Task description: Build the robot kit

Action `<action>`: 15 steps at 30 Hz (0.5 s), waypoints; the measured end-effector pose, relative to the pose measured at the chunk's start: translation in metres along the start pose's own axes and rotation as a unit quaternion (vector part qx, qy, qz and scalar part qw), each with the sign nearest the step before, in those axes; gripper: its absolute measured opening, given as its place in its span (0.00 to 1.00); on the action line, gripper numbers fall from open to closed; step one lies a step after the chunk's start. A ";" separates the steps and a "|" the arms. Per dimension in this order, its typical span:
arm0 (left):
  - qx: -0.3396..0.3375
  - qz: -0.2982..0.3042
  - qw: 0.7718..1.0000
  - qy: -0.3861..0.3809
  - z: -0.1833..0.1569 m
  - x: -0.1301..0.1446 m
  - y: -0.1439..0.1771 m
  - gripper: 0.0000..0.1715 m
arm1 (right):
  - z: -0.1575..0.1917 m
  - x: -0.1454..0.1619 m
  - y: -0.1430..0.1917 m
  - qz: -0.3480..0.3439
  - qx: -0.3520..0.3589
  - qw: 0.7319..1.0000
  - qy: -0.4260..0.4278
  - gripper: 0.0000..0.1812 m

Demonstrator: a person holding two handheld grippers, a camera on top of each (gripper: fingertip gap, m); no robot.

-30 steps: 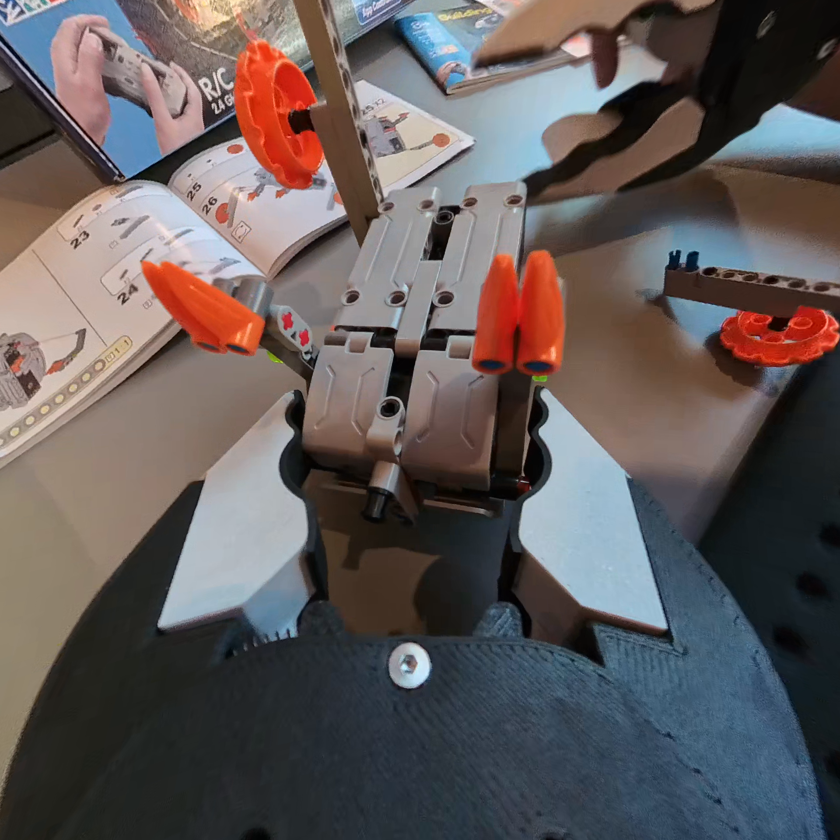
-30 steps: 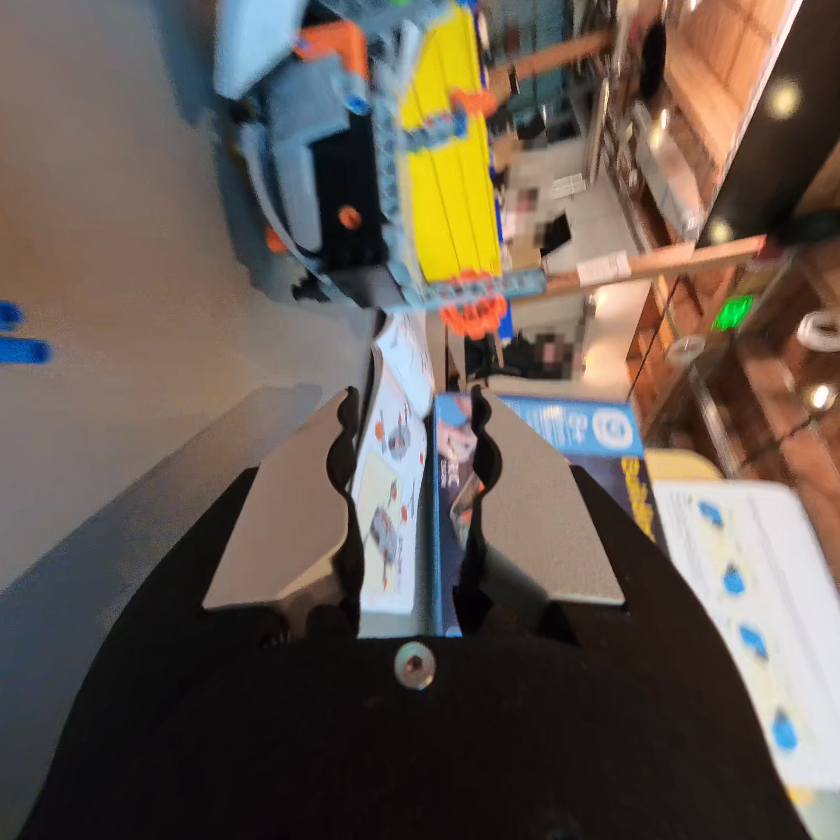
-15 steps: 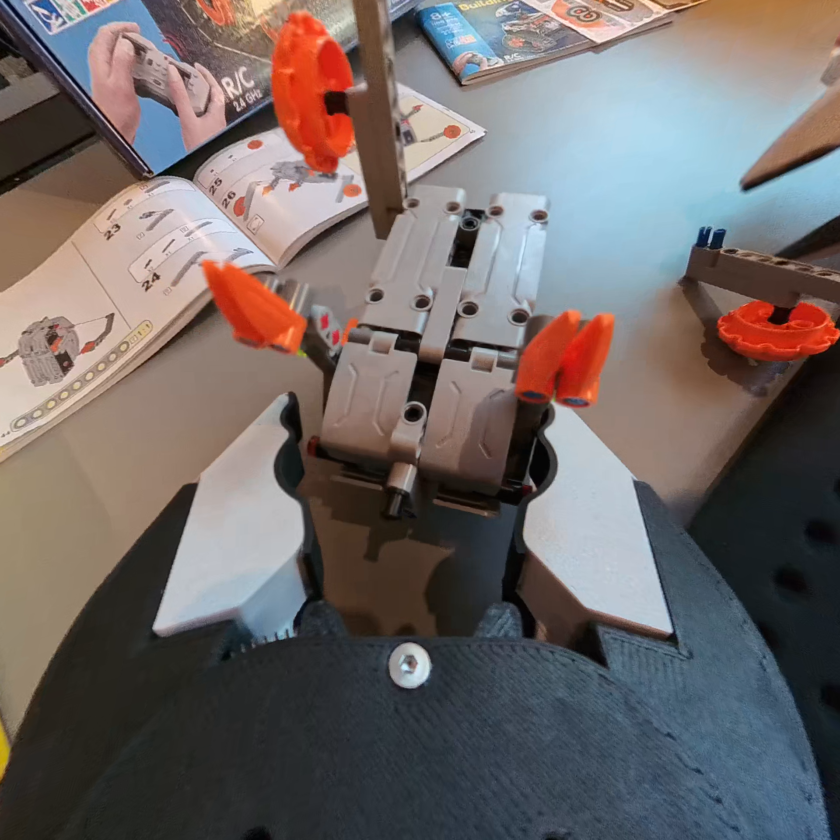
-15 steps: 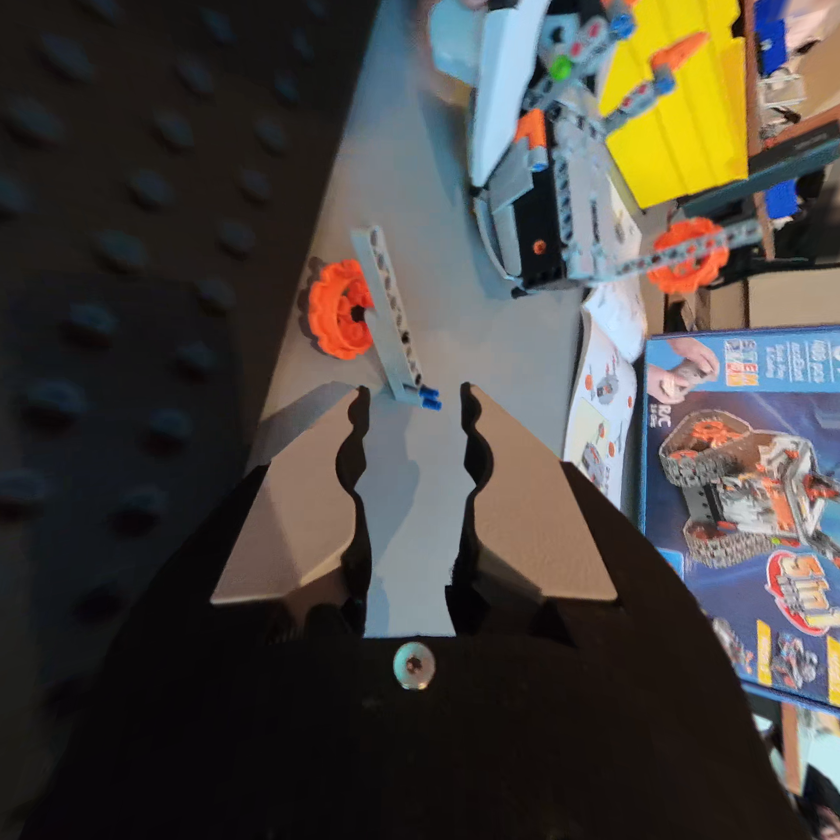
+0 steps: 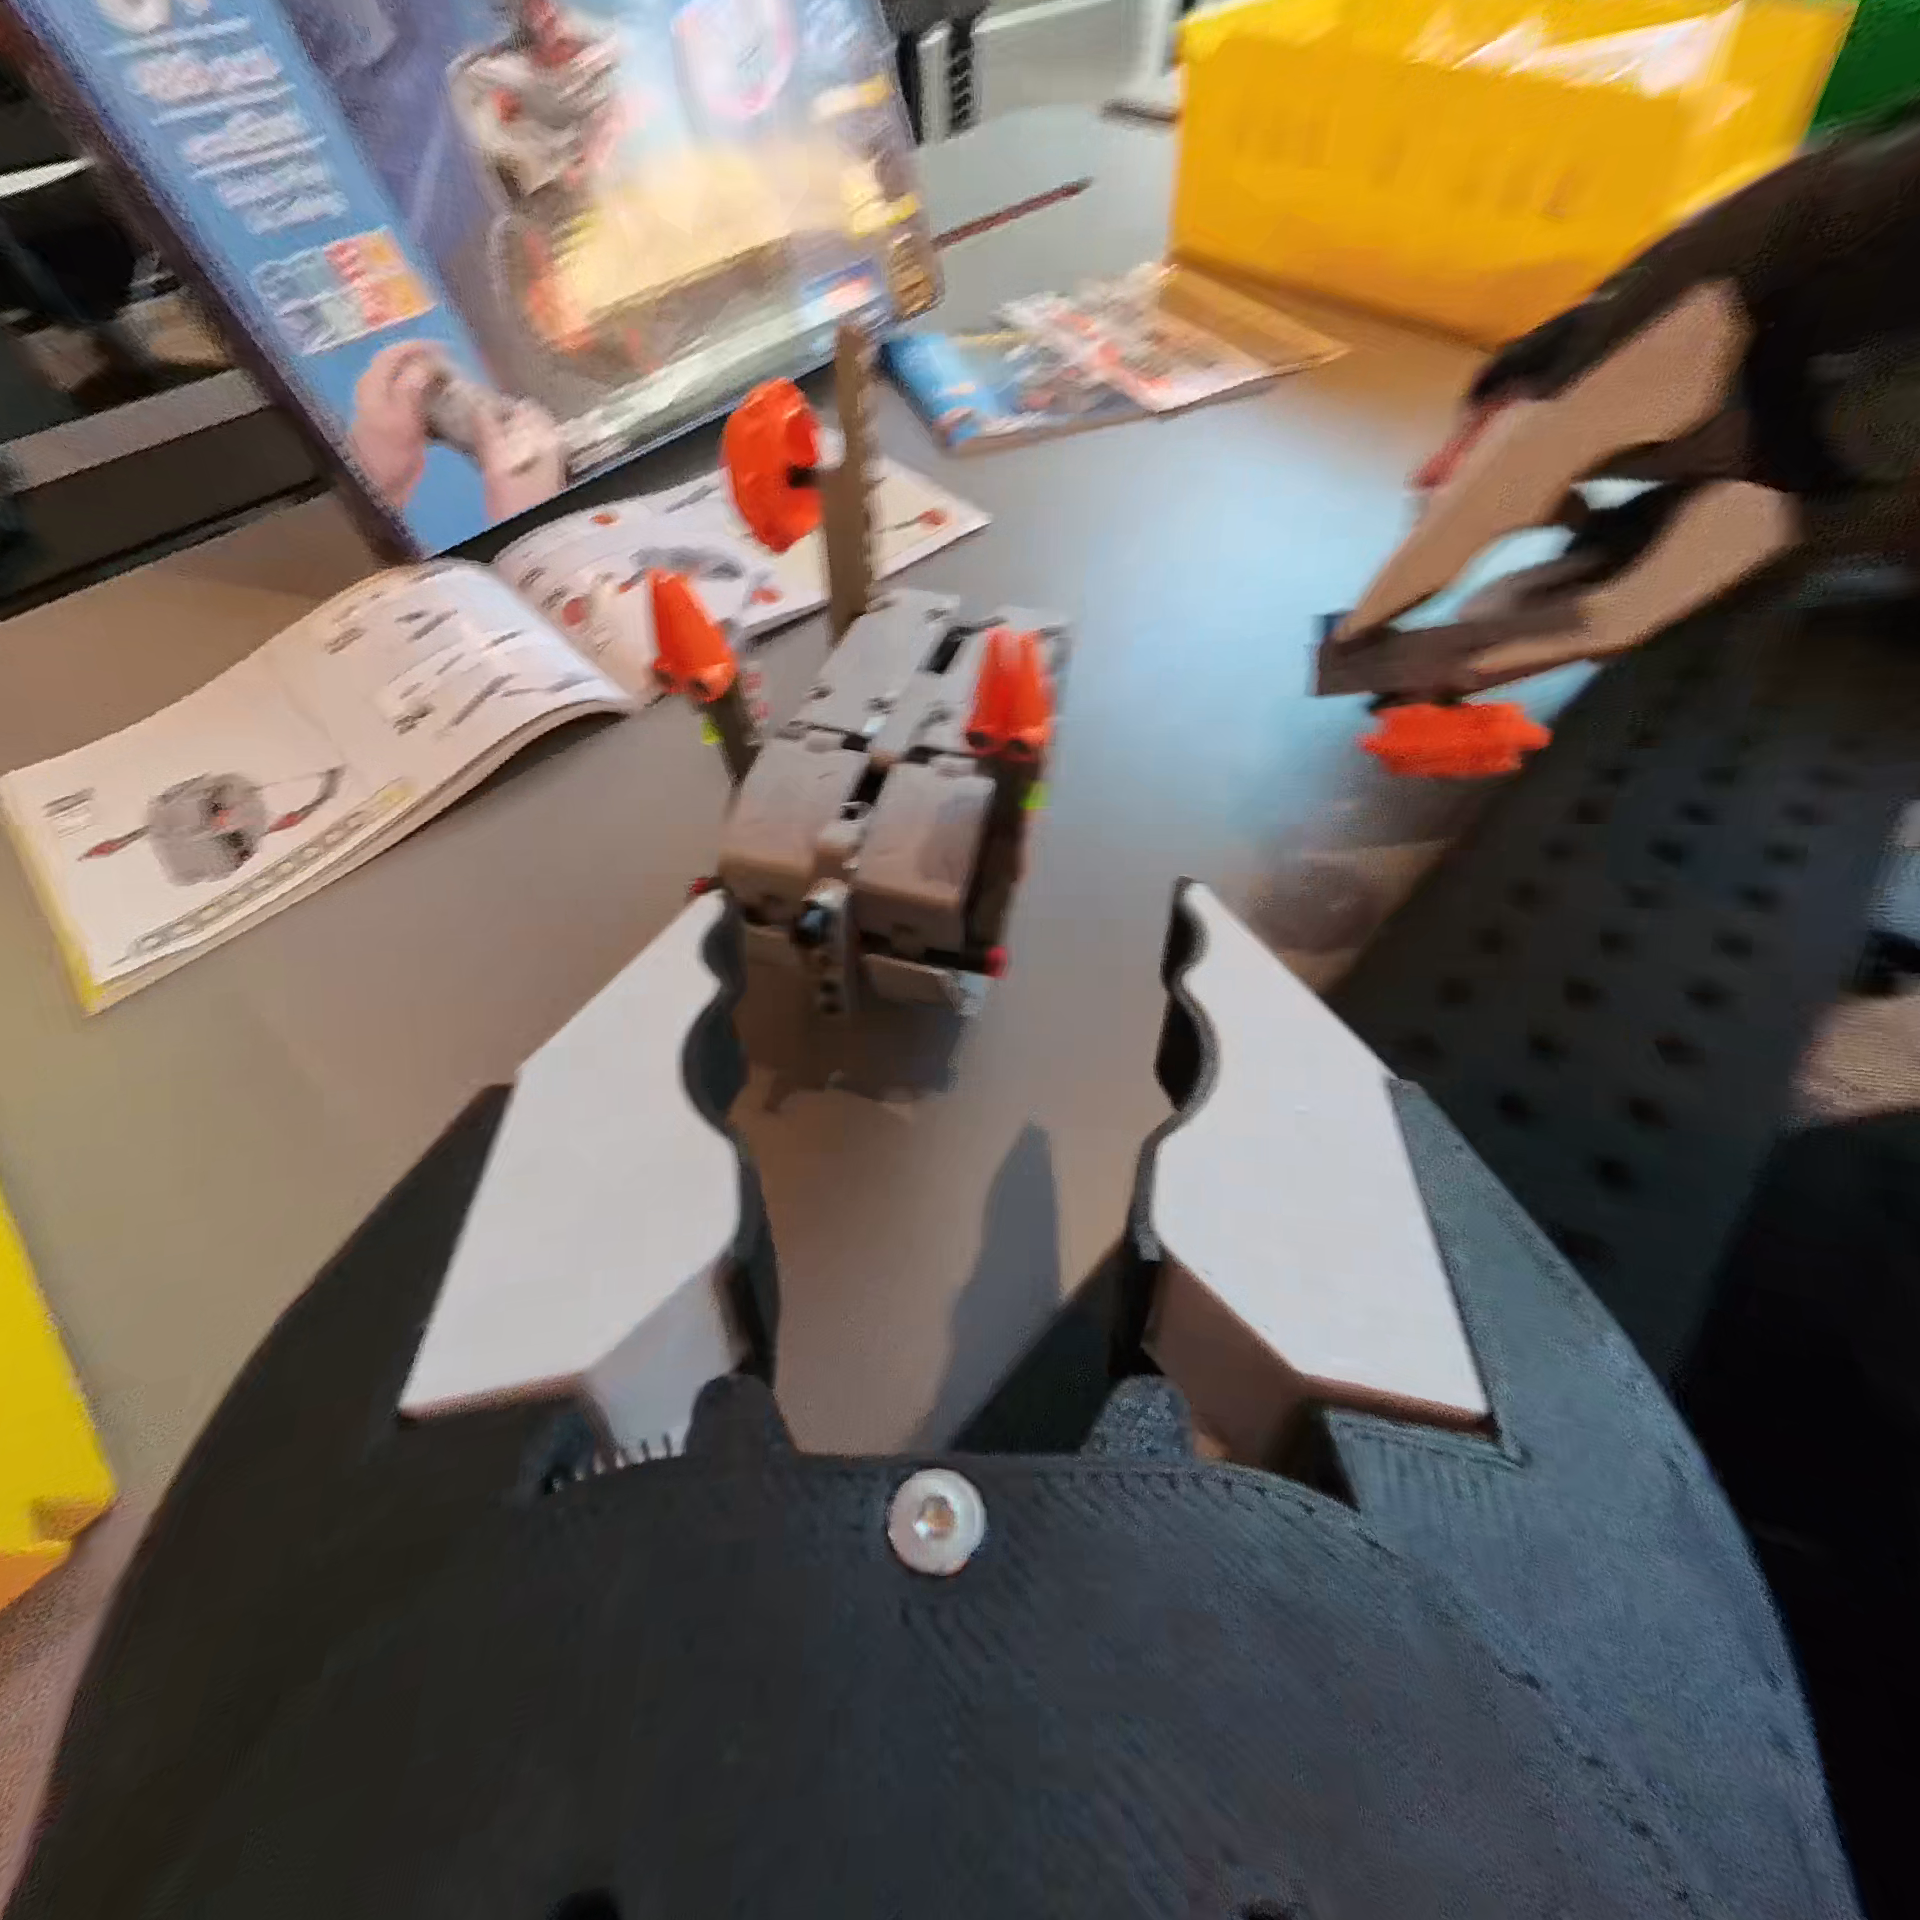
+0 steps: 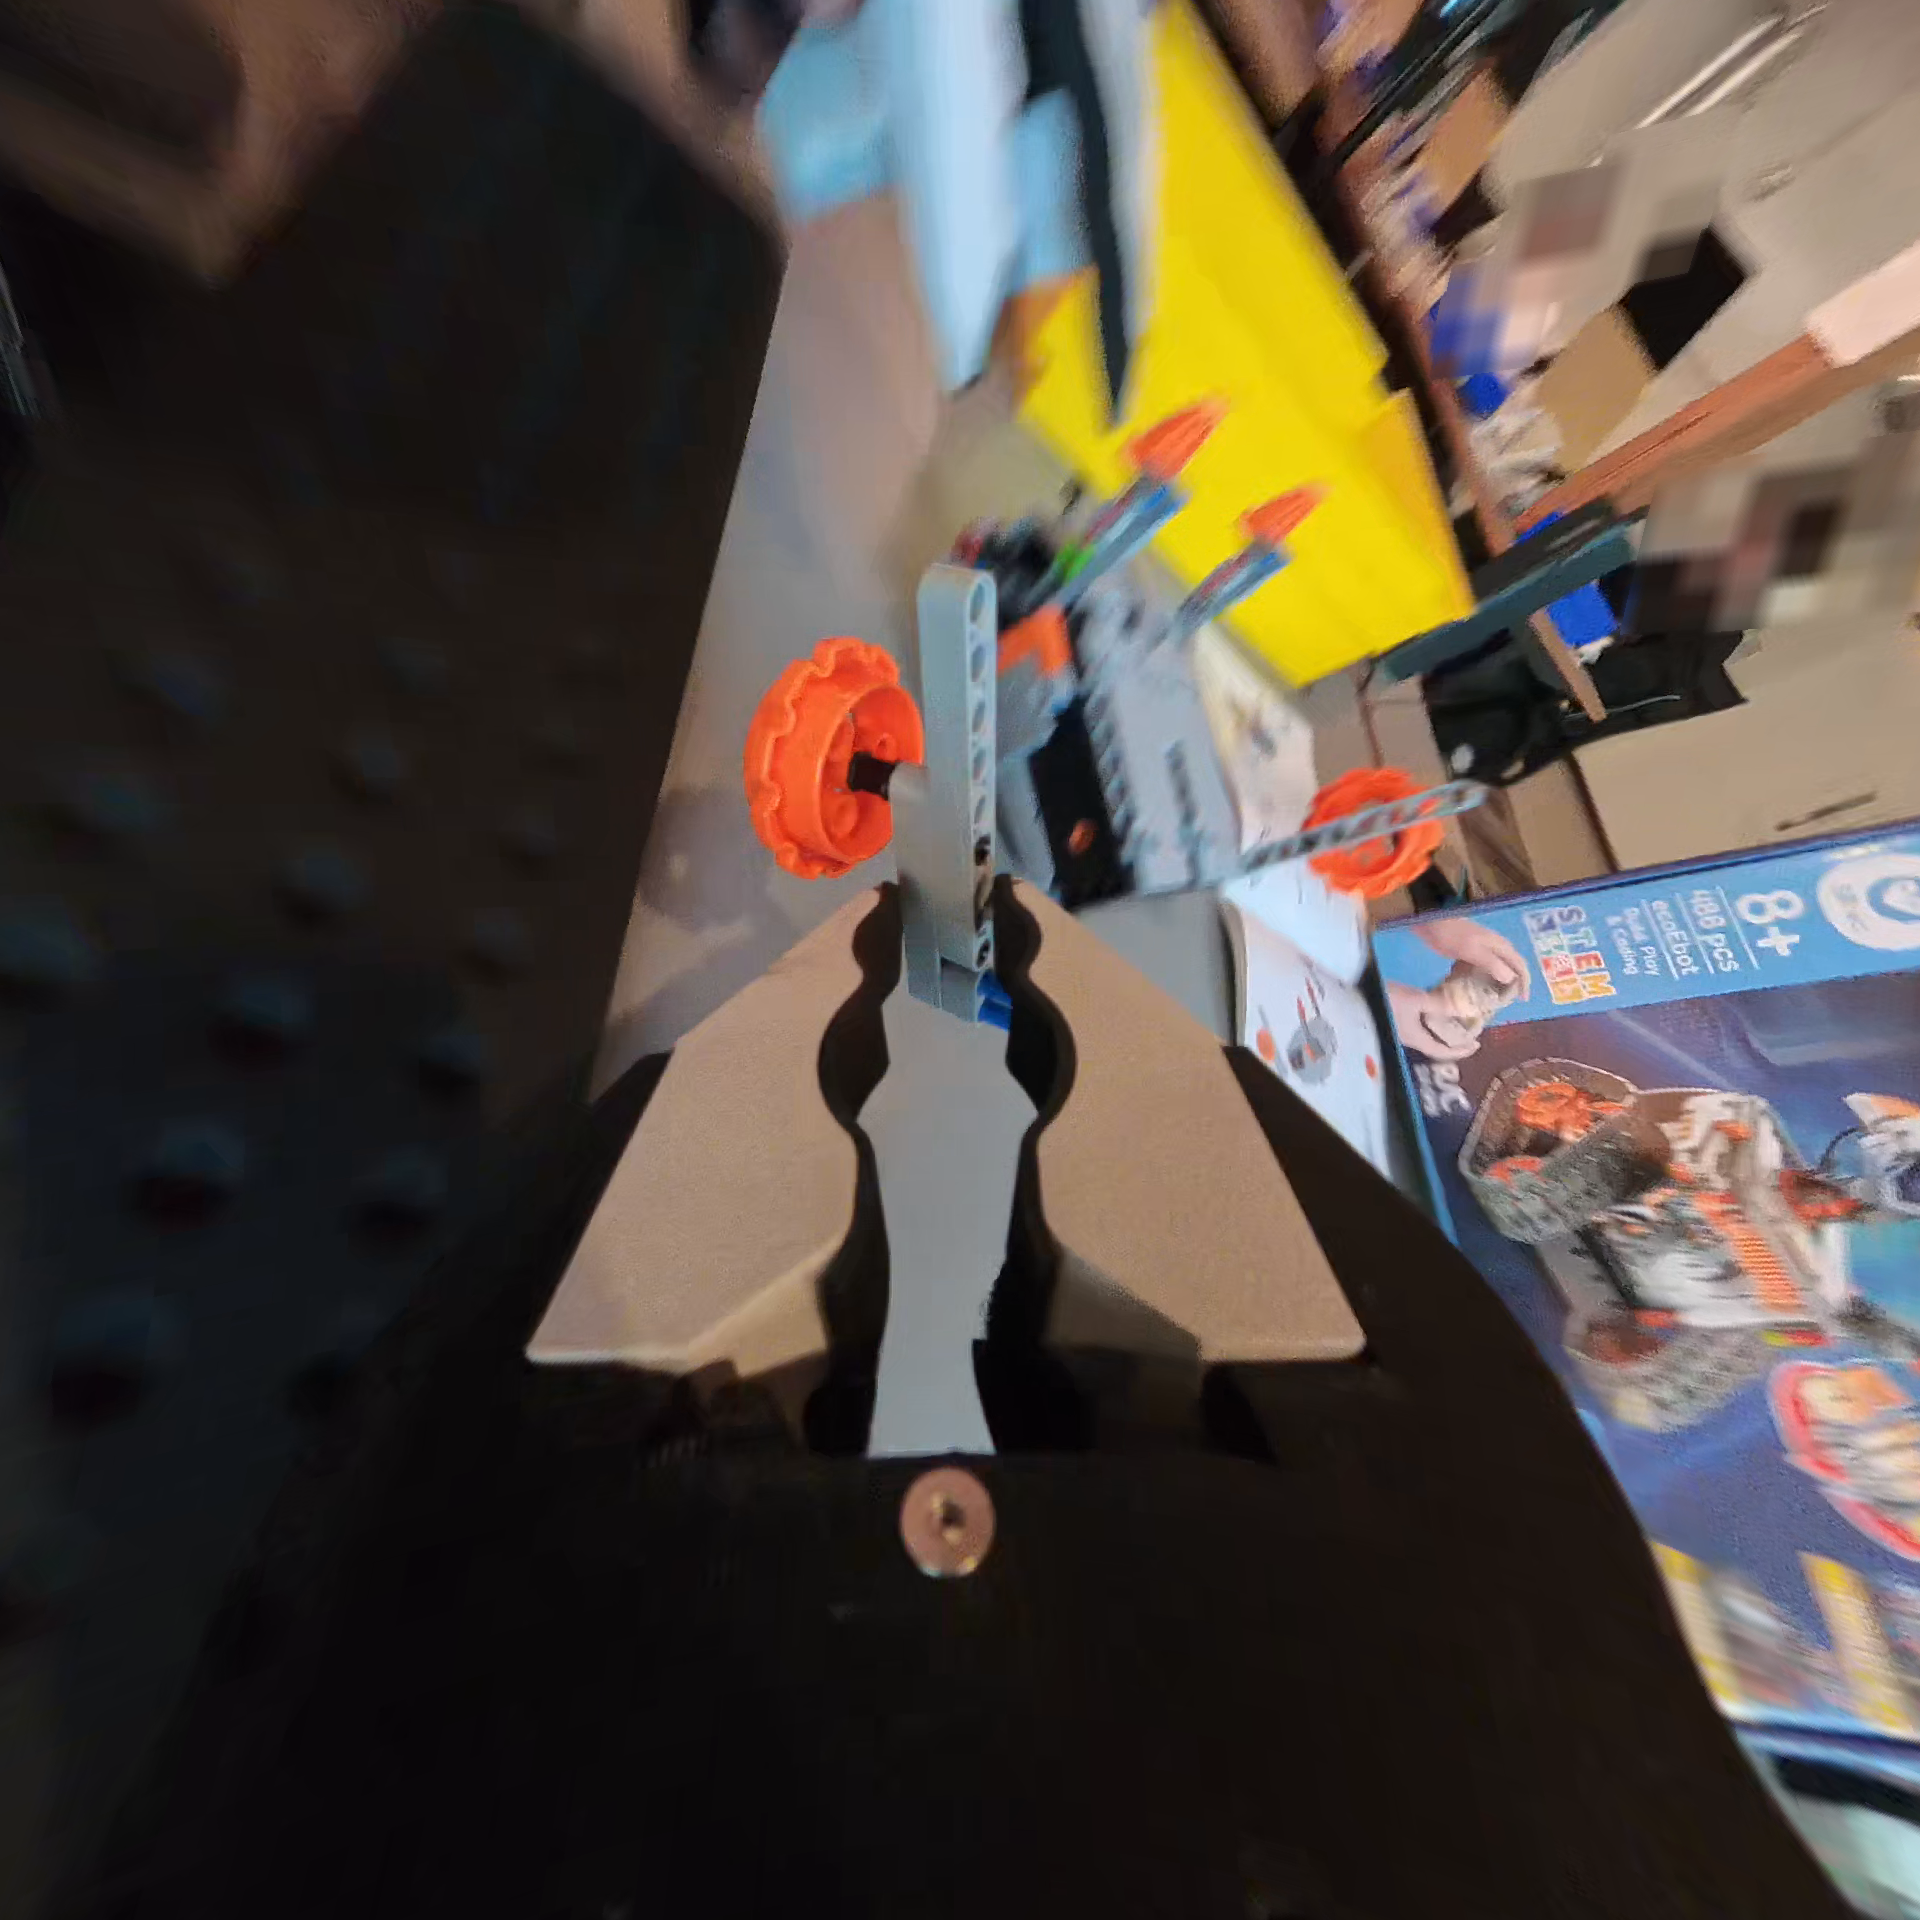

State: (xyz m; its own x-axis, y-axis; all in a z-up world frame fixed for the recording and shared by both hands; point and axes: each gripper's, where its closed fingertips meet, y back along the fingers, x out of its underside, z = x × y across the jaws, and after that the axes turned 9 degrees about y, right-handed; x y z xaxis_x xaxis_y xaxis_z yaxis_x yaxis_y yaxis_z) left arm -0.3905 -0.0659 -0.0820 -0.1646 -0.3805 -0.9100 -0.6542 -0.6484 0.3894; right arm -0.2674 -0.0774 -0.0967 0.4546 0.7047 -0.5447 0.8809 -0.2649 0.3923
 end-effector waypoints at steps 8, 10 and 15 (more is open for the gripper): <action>0.344 -0.100 0.915 0.184 -0.109 -0.060 0.033 0.36 | -0.067 -0.131 0.072 -0.506 -0.085 0.781 -0.356 0.08; 0.428 -0.100 0.870 0.224 -0.129 -0.073 0.035 0.35 | -0.066 -0.147 0.079 -0.556 -0.141 0.733 -0.366 0.08; 0.590 -0.071 0.757 0.271 -0.163 -0.088 0.048 0.21 | -0.051 -0.171 0.075 -0.574 -0.231 0.699 -0.359 0.08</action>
State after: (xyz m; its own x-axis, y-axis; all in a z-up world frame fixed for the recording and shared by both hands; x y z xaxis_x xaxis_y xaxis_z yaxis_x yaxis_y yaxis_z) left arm -0.2871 -0.1714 0.0403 0.0879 -0.7844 -0.6139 -0.8934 0.2105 -0.3968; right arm -0.2859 -0.1839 0.0638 -0.4211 -0.2782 -0.8633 0.6581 0.5613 -0.5018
